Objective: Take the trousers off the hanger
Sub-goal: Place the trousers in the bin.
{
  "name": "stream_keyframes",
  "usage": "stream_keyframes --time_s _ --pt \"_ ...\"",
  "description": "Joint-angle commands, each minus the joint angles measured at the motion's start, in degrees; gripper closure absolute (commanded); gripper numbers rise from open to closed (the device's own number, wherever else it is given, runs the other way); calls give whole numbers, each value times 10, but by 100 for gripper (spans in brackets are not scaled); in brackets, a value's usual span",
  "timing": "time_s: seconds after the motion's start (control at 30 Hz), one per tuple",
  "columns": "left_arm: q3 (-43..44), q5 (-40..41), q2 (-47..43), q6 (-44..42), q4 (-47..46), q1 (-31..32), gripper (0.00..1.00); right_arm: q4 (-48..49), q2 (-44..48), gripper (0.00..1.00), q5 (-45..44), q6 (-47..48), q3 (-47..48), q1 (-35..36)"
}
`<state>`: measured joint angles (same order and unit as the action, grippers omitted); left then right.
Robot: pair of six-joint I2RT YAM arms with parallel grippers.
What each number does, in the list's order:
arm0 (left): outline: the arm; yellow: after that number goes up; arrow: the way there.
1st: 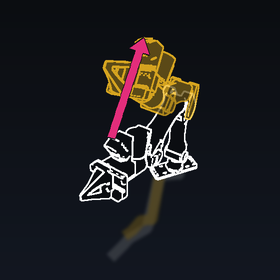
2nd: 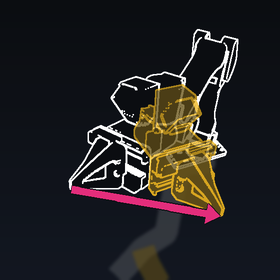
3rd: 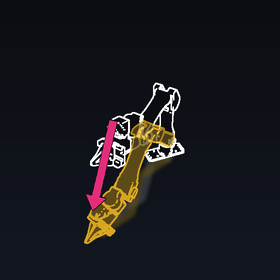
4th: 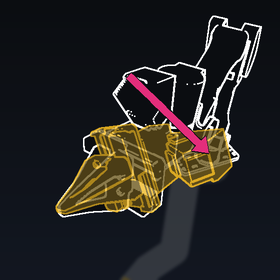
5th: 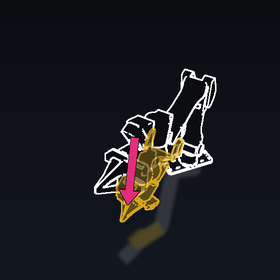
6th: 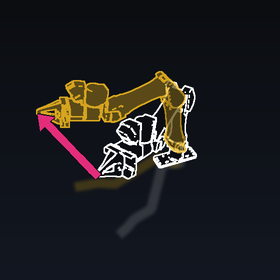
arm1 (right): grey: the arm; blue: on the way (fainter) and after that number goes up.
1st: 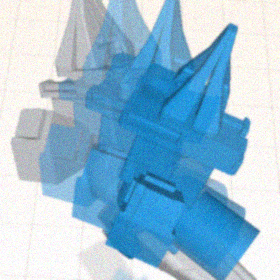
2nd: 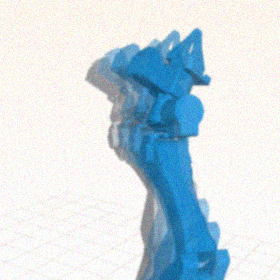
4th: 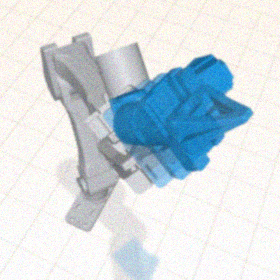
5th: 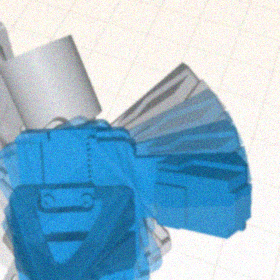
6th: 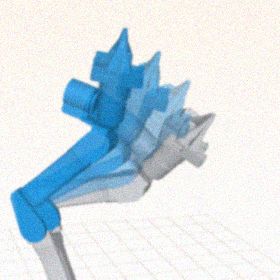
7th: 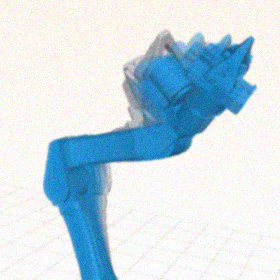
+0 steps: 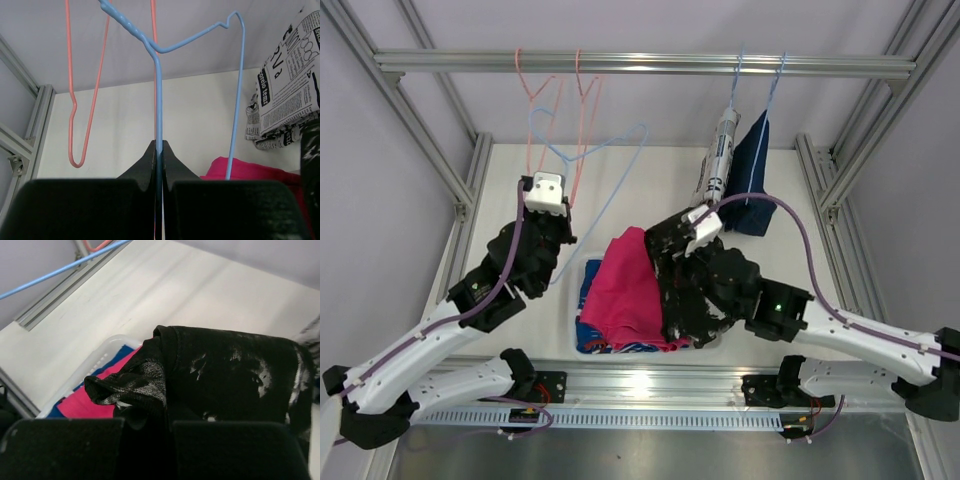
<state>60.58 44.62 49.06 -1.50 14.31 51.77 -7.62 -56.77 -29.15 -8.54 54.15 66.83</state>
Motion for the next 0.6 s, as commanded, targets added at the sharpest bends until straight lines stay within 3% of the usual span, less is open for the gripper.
stream_keyframes --time_s 0.0,0.23,0.57 --pt "5 -1 -19 10 -17 -12 99 111 -26 100 45 -34 19 16" --pt "4 -7 -29 11 -21 -15 99 141 -114 100 41 -52 36 73" --pt "5 -29 -34 25 -14 -16 99 194 -213 100 12 -128 -37 139"
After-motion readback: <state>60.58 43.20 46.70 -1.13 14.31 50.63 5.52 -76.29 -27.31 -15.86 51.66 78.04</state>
